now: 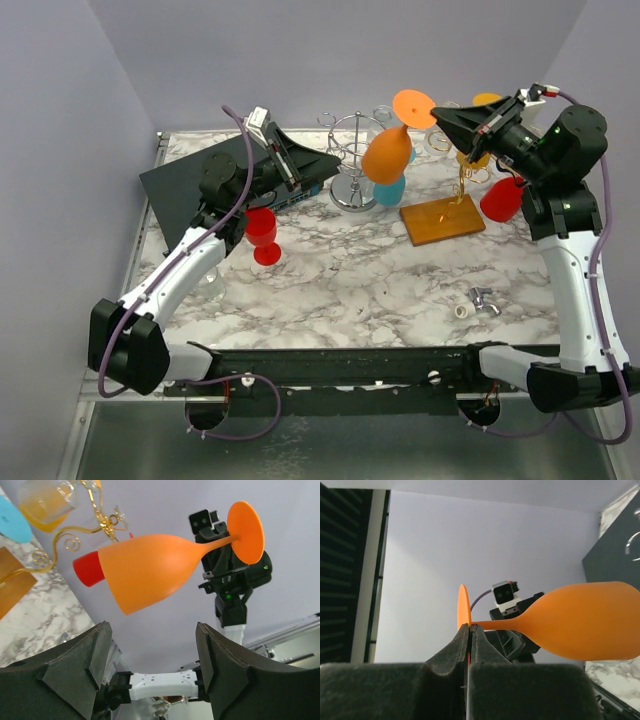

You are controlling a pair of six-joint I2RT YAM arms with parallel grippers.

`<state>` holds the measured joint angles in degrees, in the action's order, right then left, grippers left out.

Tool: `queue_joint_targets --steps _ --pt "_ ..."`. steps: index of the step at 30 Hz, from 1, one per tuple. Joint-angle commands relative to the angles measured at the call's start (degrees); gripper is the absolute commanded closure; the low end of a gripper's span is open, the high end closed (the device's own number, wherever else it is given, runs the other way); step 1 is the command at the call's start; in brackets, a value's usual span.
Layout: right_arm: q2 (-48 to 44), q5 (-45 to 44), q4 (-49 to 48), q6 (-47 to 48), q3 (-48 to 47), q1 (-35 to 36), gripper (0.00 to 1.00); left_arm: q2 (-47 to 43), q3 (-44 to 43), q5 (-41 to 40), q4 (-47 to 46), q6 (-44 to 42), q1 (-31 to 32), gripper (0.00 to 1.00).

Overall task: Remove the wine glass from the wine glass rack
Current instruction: Place the wine glass at the center of the board.

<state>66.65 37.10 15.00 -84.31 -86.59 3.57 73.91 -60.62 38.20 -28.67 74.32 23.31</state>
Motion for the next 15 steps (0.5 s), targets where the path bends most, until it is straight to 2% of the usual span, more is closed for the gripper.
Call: queue_joint_targets --steps 1,15 --pt "2.94 1.57 -9.03 -6.27 -2.15 3.47 0.99 3.51 -2.51 4.28 -12.93 5.96 -0.29 0.25" --pt "5.17 -0.71 -13.88 -9.7 -4.12 5.77 0.99 6.98 -3.8 4.4 -18.67 9.56 -0.37 0.25"
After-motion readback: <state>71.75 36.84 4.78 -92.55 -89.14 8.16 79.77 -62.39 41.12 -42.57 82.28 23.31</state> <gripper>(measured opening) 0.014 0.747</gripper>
